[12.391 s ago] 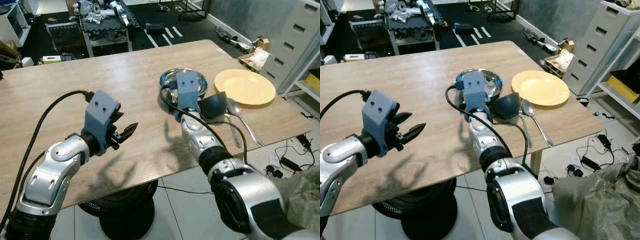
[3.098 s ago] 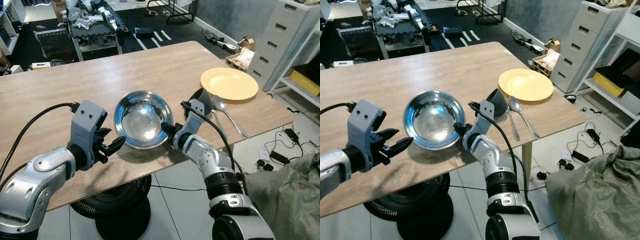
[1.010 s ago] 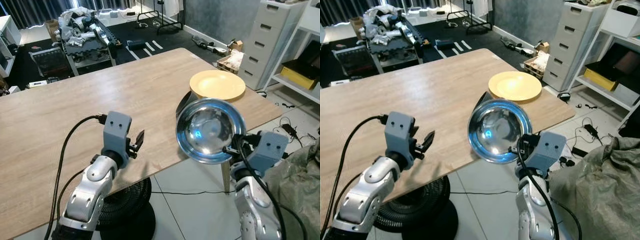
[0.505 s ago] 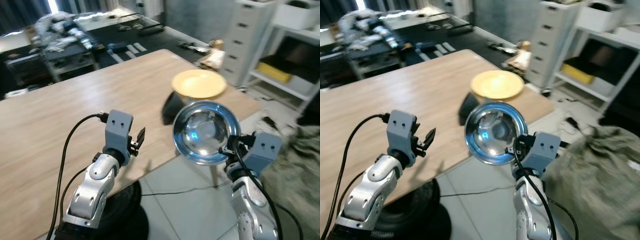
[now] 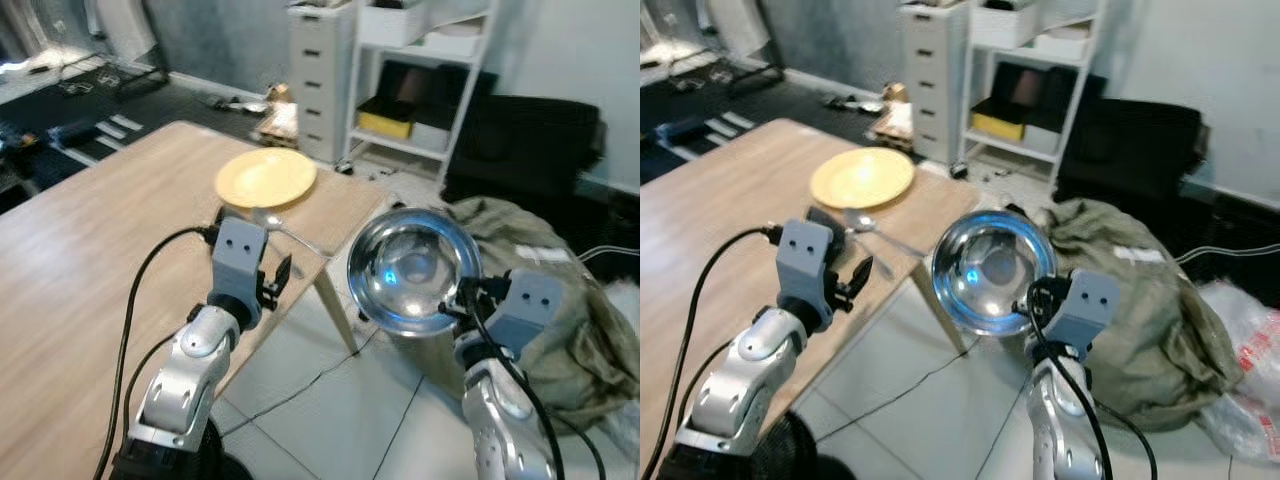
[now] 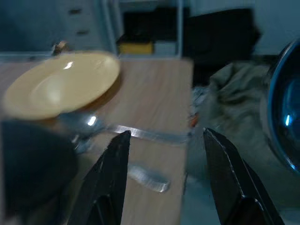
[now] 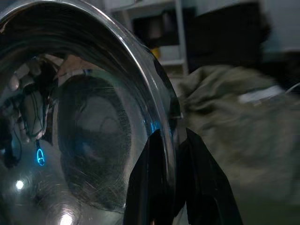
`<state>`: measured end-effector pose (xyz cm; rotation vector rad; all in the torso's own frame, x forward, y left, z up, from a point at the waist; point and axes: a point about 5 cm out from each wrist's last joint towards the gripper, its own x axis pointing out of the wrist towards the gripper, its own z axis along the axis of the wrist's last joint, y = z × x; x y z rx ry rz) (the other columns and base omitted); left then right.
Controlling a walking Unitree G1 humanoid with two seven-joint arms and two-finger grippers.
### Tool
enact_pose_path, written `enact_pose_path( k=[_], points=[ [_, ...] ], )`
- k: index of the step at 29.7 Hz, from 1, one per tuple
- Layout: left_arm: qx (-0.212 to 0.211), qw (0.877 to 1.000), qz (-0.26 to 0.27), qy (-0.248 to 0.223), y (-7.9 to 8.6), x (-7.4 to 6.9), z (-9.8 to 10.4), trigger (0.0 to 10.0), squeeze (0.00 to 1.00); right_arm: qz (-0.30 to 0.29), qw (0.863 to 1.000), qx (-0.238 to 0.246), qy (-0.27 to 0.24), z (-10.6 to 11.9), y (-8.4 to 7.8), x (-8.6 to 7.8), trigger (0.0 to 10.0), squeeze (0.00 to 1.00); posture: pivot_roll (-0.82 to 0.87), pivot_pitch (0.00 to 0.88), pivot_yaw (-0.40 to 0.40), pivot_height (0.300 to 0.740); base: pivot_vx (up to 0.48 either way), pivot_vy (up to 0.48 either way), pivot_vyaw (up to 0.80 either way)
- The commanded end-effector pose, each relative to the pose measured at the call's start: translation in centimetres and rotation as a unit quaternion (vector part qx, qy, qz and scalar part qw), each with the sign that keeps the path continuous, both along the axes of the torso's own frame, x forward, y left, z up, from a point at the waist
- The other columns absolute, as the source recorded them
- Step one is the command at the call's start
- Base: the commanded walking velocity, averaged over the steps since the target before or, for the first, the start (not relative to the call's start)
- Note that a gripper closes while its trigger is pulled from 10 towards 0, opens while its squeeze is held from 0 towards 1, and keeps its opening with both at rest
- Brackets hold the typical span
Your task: Setting the table
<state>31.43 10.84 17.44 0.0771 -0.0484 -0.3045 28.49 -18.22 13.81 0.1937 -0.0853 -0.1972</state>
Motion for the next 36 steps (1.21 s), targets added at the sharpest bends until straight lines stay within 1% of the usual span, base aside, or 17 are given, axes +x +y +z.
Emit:
enact_pose_path(
  k=[1,12,36],
  points=[
    [0.010,1.000,0.009,0.009,0.60,0.04,-0.66,10.0,0.00,0.003,1.000,0.007,-0.011,0.11,0.48,-0.02,10.0,0.00,-0.07,0.000,0.145,0.740,0.000,0.000,-0.80],
    [0.015,1.000,-0.002,0.014,0.41,-0.04,-1.14,10.0,0.00,-0.004,1.000,0.000,0.000,-0.54,0.13,-0.22,10.0,0.00,-0.07,0.000,0.148,0.740,0.000,0.000,-0.80],
    [0.018,1.000,-0.016,0.008,0.09,0.43,-0.86,10.0,0.00,-0.015,1.000,-0.001,0.003,-0.86,0.02,-0.27,10.0,0.00,-0.08,0.000,0.161,0.740,0.000,0.000,-0.80]
  ],
)
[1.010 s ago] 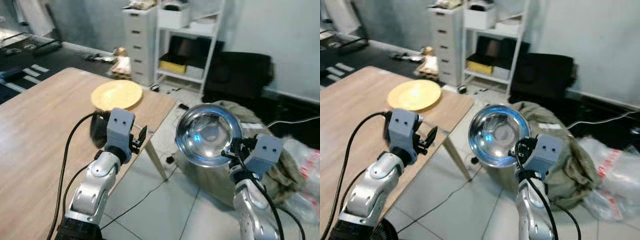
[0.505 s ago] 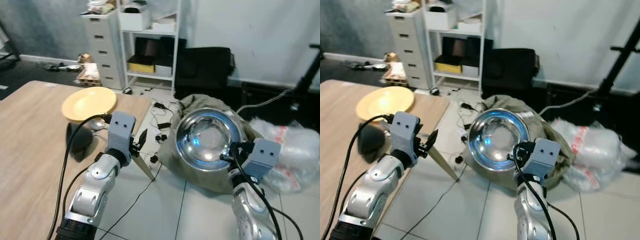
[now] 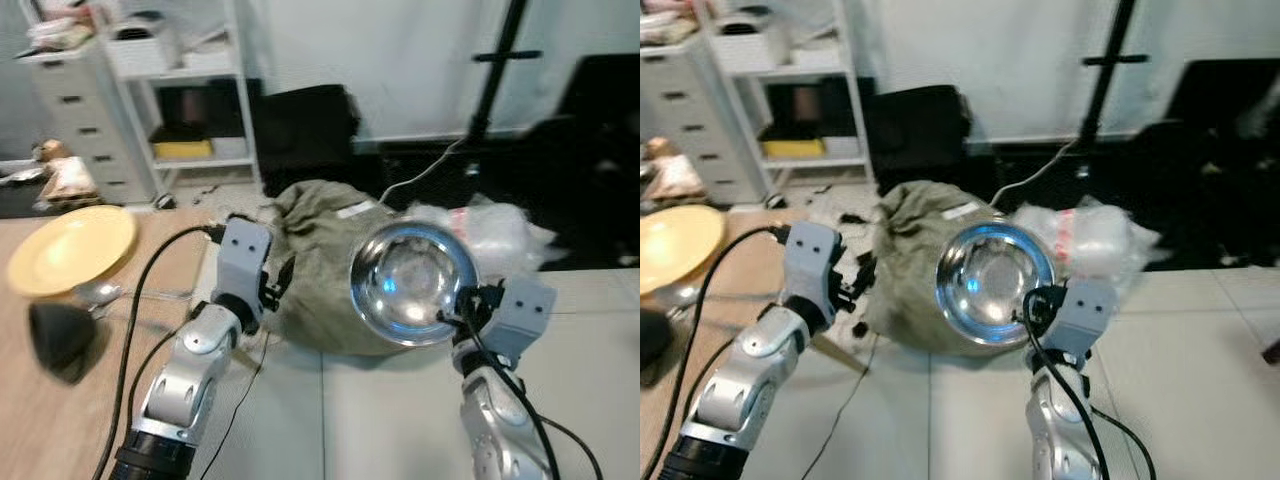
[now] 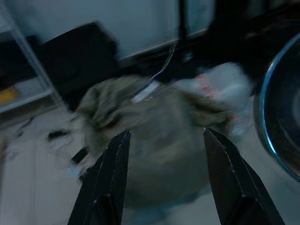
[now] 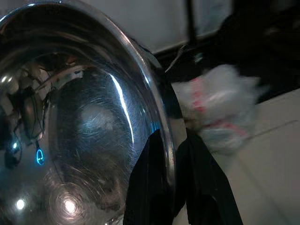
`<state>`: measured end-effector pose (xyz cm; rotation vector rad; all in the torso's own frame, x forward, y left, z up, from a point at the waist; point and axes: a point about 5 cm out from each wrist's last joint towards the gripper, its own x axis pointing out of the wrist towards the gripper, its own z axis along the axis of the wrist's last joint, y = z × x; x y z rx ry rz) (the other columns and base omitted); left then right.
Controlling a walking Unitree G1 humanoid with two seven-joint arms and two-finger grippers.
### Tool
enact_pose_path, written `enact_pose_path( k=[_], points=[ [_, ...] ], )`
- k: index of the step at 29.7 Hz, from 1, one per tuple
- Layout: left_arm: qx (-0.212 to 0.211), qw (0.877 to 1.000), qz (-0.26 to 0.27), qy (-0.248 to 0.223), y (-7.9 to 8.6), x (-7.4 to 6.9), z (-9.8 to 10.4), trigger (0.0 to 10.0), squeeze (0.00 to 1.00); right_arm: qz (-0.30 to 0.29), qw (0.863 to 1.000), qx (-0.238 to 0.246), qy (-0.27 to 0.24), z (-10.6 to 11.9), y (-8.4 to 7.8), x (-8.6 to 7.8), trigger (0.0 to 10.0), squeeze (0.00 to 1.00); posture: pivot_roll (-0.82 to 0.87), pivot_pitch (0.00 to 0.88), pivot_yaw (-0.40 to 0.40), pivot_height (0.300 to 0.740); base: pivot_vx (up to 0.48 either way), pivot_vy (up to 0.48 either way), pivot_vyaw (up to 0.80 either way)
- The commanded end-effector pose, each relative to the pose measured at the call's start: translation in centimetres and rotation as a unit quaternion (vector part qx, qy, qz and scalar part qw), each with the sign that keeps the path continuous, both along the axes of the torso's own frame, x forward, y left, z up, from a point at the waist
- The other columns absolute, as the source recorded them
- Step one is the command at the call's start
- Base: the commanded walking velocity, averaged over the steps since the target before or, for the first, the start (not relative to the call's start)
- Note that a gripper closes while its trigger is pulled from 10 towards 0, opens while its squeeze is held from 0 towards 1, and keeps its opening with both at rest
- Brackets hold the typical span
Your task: Setting the table
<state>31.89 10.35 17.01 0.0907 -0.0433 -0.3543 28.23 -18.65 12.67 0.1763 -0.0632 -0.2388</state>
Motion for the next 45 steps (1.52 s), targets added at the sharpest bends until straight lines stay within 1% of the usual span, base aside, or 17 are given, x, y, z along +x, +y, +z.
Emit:
enact_pose_path(
  k=[1,16,21,24,25,27,28,29,32,34,35,39,41,45],
  points=[
    [0.010,1.000,0.009,0.006,0.6,0.0,-0.4,10.0,0.00,0.005,1.000,0.006,-0.011,0.3,0.4,0.0,10.0,0.00,-0.08,0.000,0.161,0.740,0.000,0.000,-0.80],
    [0.010,1.000,0.009,0.006,0.6,-0.1,-0.5,10.0,0.00,0.004,1.000,0.003,-0.012,0.3,0.4,0.0,10.0,0.00,-0.08,0.000,0.158,0.740,0.000,0.000,-0.80],
    [0.008,1.000,0.009,0.008,0.6,-0.1,-0.7,10.0,0.00,0.008,1.000,-0.010,-0.015,0.5,0.6,0.0,10.0,0.00,-0.08,0.000,0.156,0.740,0.000,0.000,-0.80],
    [-0.004,1.000,0.018,0.016,0.8,-0.1,-0.9,10.0,0.00,0.016,0.999,-0.021,-0.018,0.7,0.7,0.1,10.0,0.00,-0.08,0.000,0.136,0.740,0.000,0.000,-0.80],
    [-0.012,0.999,0.027,0.020,1.1,0.0,-1.0,10.0,0.00,0.021,0.999,-0.024,-0.018,0.8,0.8,0.3,10.0,0.00,-0.08,0.000,0.132,0.740,0.000,0.000,-0.80],
    [-0.016,0.998,0.048,0.024,1.9,-0.1,-1.4,10.0,0.00,0.033,0.999,-0.028,-0.016,1.0,0.8,0.7,10.0,0.00,-0.07,0.000,0.089,0.740,0.000,0.000,-0.80],
    [-0.016,0.998,0.048,0.024,1.9,-0.1,-1.4,10.0,0.00,0.033,0.999,-0.028,-0.016,1.0,0.8,0.7,10.0,0.00,-0.07,0.000,0.089,0.740,0.000,0.000,-0.80],
    [-0.017,0.997,0.067,0.024,2.5,-0.4,-1.7,10.0,0.00,0.046,0.998,-0.032,-0.013,1.2,0.8,0.9,10.0,0.00,-0.07,0.000,0.063,0.740,0.000,0.000,-0.80],
    [-0.023,0.996,0.082,0.026,2.9,-0.6,-2.0,10.0,0.00,0.057,0.998,-0.036,-0.008,1.2,0.9,1.1,10.0,0.00,-0.07,0.000,0.041,0.740,0.000,0.000,-0.80],
    [-0.023,0.996,0.082,0.026,2.9,-0.6,-2.0,10.0,0.00,0.057,0.998,-0.036,-0.008,1.2,0.9,1.1,10.0,0.00,-0.07,0.000,0.041,0.740,0.000,0.000,-0.80],
    [-0.025,0.996,0.087,0.027,3.0,-0.8,-2.1,10.0,0.00,0.063,0.997,-0.039,-0.007,1.3,0.9,1.3,10.0,0.00,-0.06,0.000,0.027,0.740,0.000,0.000,-0.80],
    [-0.026,0.996,0.075,0.026,2.2,-1.4,-2.4,10.0,0.00,0.071,0.997,-0.042,-0.007,1.6,0.9,1.7,10.0,0.00,-0.06,0.000,0.024,0.740,0.000,0.000,-0.80],
    [-0.025,0.997,0.071,0.025,2.0,-1.5,-2.4,10.0,0.00,0.070,0.997,-0.041,-0.008,1.6,0.9,1.7,10.0,0.00,-0.06,0.000,0.028,0.740,0.000,0.000,-0.80],
    [-0.023,0.998,0.056,0.021,1.5,-1.0,-2.0,10.0,0.00,0.058,0.998,-0.036,-0.009,1.5,0.8,1.3,10.0,0.00,-0.08,0.000,0.051,0.740,0.000,0.000,-0.80]
  ],
)
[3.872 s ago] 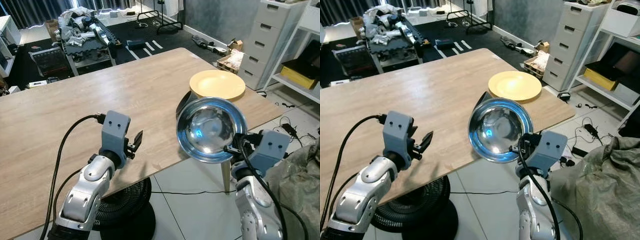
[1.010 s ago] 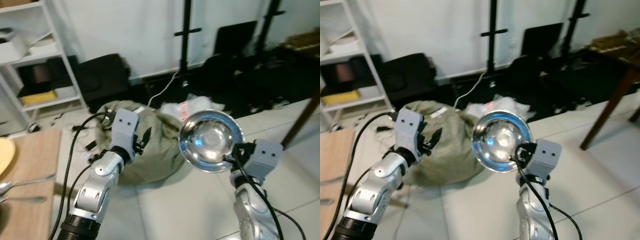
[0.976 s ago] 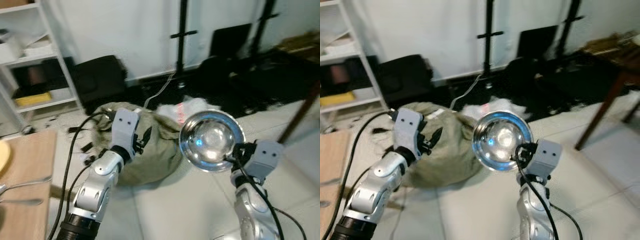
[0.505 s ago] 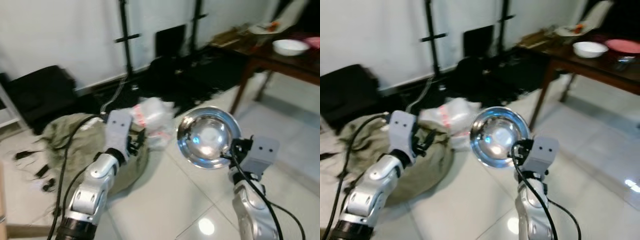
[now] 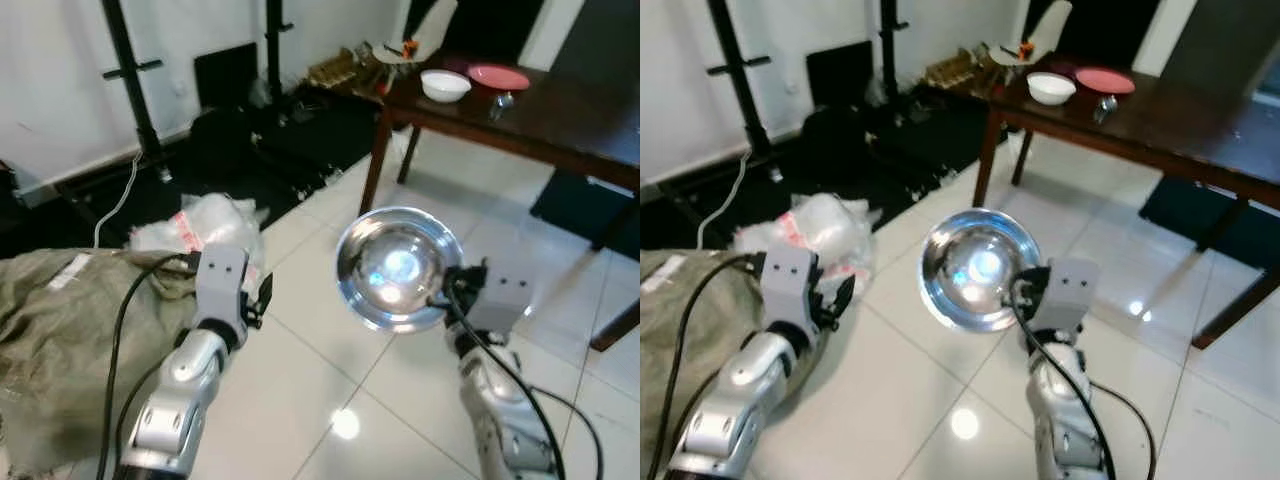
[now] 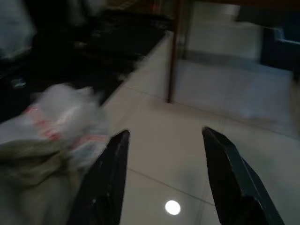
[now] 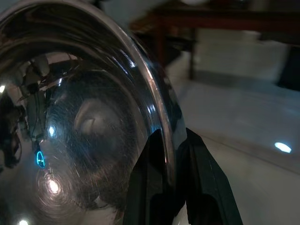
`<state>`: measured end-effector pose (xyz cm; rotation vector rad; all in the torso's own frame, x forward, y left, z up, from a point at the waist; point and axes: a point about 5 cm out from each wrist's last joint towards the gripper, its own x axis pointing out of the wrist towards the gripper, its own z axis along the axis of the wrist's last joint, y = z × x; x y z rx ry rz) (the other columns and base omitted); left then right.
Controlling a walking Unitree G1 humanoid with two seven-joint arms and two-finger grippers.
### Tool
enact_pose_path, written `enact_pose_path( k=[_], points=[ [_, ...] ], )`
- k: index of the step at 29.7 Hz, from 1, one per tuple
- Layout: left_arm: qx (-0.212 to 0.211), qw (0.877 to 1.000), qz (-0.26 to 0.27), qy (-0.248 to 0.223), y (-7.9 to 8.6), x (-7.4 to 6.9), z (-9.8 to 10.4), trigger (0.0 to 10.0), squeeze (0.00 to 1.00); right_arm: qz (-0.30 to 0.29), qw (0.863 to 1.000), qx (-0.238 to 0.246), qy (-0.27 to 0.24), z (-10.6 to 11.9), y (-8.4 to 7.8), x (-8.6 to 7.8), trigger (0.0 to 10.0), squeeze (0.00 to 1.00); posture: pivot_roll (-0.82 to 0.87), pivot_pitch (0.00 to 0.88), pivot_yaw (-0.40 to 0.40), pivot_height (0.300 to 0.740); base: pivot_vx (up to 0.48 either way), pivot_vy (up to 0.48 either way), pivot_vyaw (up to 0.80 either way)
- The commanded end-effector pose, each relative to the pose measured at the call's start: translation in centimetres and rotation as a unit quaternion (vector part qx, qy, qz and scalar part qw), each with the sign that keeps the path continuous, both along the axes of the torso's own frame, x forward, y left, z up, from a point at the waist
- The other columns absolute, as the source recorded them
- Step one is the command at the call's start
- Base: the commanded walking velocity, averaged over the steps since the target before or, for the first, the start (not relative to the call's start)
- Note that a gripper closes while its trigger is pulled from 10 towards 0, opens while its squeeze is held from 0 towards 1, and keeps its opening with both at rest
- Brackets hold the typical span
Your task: Setting the table
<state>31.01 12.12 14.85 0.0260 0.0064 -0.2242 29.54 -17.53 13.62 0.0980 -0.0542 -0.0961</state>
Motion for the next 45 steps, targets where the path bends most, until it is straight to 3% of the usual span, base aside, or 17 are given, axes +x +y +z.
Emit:
enact_pose_path(
  k=[1,15,23,45],
  points=[
    [0.007,1.000,-0.013,-0.007,-0.3,0.0,0.2,10.0,0.00,-0.014,1.000,0.007,-0.012,0.5,-0.4,-0.1,10.0,0.00,-0.09,0.000,0.056,0.740,0.000,0.000,-0.80],
    [0.014,0.998,-0.053,-0.034,-1.7,0.3,1.0,10.0,0.00,-0.025,0.999,0.010,-0.023,0.7,-0.7,-0.4,10.0,0.00,-0.11,0.000,0.086,0.740,0.018,0.000,-0.80],
    [0.032,0.995,-0.079,-0.058,-2.4,0.6,1.6,10.0,0.00,-0.029,0.999,0.010,-0.023,0.6,-0.6,-0.5,10.0,0.00,-0.11,0.000,0.098,0.740,0.361,-0.312,0.00],
    [0.028,0.992,-0.102,-0.063,-3.3,0.8,1.6,10.0,0.00,-0.037,0.999,-0.005,-0.022,0.5,-0.8,-0.6,10.0,0.00,-0.13,0.000,0.115,0.740,0.383,-0.284,-0.68]
  ],
)
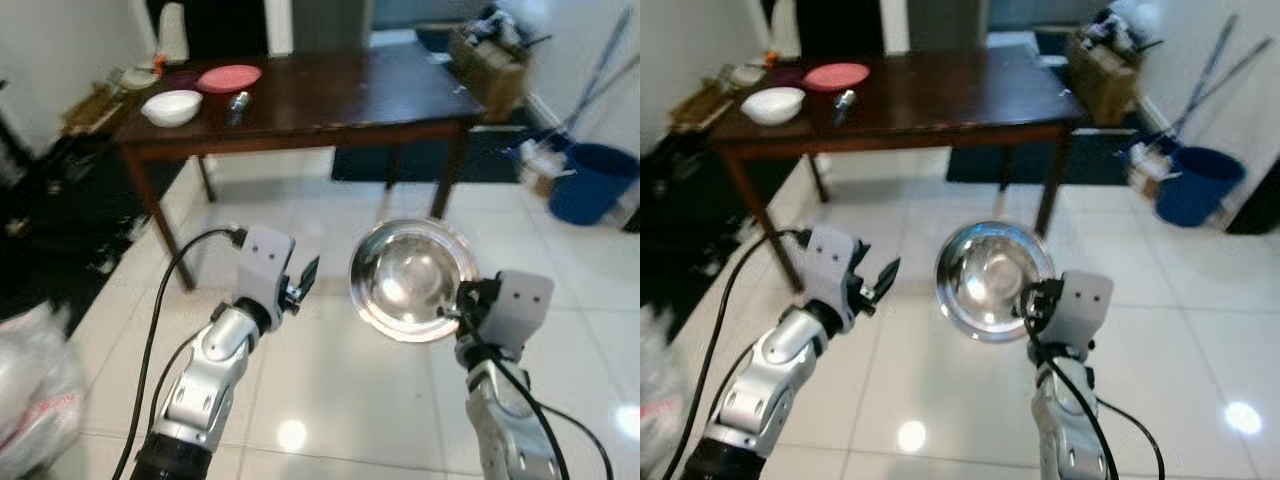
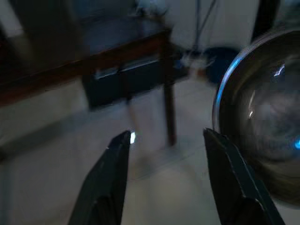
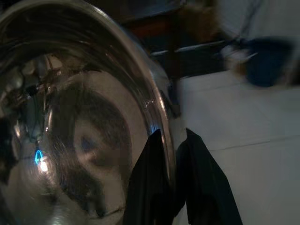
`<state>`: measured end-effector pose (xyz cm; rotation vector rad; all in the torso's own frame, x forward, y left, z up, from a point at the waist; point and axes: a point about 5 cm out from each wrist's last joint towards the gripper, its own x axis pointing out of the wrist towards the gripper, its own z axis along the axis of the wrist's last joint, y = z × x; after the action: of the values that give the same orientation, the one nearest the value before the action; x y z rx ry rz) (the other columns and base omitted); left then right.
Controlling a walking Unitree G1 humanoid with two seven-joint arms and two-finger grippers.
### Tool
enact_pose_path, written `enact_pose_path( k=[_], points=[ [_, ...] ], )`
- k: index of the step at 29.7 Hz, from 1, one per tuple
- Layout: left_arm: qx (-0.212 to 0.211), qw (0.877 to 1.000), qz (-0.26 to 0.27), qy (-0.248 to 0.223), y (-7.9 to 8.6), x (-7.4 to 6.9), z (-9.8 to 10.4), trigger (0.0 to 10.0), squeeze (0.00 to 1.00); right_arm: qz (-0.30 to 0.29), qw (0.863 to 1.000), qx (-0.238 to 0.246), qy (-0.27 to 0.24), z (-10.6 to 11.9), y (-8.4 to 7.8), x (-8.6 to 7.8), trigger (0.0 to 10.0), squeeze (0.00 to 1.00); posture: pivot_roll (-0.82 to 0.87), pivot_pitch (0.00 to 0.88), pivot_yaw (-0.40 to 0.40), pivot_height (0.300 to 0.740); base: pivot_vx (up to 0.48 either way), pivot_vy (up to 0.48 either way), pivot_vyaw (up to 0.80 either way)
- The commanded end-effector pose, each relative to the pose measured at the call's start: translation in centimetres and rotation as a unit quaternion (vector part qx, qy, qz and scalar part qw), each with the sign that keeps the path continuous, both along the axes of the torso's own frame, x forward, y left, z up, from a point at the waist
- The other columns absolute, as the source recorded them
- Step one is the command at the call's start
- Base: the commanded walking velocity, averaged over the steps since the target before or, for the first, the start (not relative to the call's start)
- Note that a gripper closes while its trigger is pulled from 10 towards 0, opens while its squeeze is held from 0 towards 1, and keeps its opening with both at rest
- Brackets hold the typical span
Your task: Setting the table
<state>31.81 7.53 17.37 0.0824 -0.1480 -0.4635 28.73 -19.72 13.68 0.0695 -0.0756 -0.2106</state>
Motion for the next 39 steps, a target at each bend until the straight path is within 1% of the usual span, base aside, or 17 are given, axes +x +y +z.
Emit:
enact_pose_path(
  k=[1,5,11,22,31,34,35,37,39],
  points=[
    [0.011,1.000,0.021,0.015,1.3,0.1,-0.9,10.0,0.00,0.024,1.000,-0.002,-0.015,0.5,1.5,0.2,10.0,0.00,-0.13,0.000,0.115,0.740,0.416,0.000,0.00],
    [0.013,0.999,0.027,0.019,1.5,0.2,-1.0,10.0,0.00,0.035,0.999,-0.013,-0.025,0.9,1.9,0.2,10.0,0.00,-0.13,0.000,0.118,0.740,0.450,0.000,0.00],
    [0.011,0.999,0.029,0.016,1.7,0.5,-0.8,10.0,0.00,0.035,0.999,-0.008,-0.023,0.7,2.2,0.2,10.0,0.00,-0.13,0.000,0.123,0.740,0.480,0.000,0.00],
    [0.012,1.000,0.019,0.017,1.4,0.4,-0.9,10.0,0.00,0.028,0.999,-0.010,-0.019,0.3,2.0,-0.1,10.0,0.00,-0.14,0.000,0.129,0.740,0.480,0.000,0.00],
    [0.008,1.000,0.009,0.024,1.2,0.4,-0.9,10.0,0.00,0.031,0.999,-0.012,-0.020,0.2,2.4,-0.2,10.0,0.00,-0.13,0.000,0.132,0.740,0.480,0.000,0.00],
    [0.000,0.999,0.009,0.030,1.2,0.3,-1.0,10.0,0.00,0.032,0.999,-0.019,-0.020,0.3,2.4,-0.3,10.0,0.00,-0.13,0.000,0.131,0.740,0.480,0.000,0.00],
    [-0.015,0.999,0.019,0.042,1.4,0.3,-1.2,10.0,0.00,0.045,0.998,-0.029,-0.020,0.4,2.5,-0.2,10.0,0.00,-0.13,0.000,0.125,0.740,0.480,0.000,0.00],
    [-0.022,0.998,0.026,0.047,1.7,0.2,-1.3,10.0,0.00,0.050,0.998,-0.032,-0.021,0.4,2.6,-0.2,10.0,0.00,-0.13,0.000,0.125,0.740,0.480,0.000,0.00],
    [-0.031,0.997,0.053,0.054,2.7,-0.2,-1.8,10.0,0.00,0.074,0.996,-0.033,-0.022,0.6,3.0,0.1,10.0,0.00,-0.11,0.000,0.091,0.740,0.480,0.000,0.00]
  ],
)
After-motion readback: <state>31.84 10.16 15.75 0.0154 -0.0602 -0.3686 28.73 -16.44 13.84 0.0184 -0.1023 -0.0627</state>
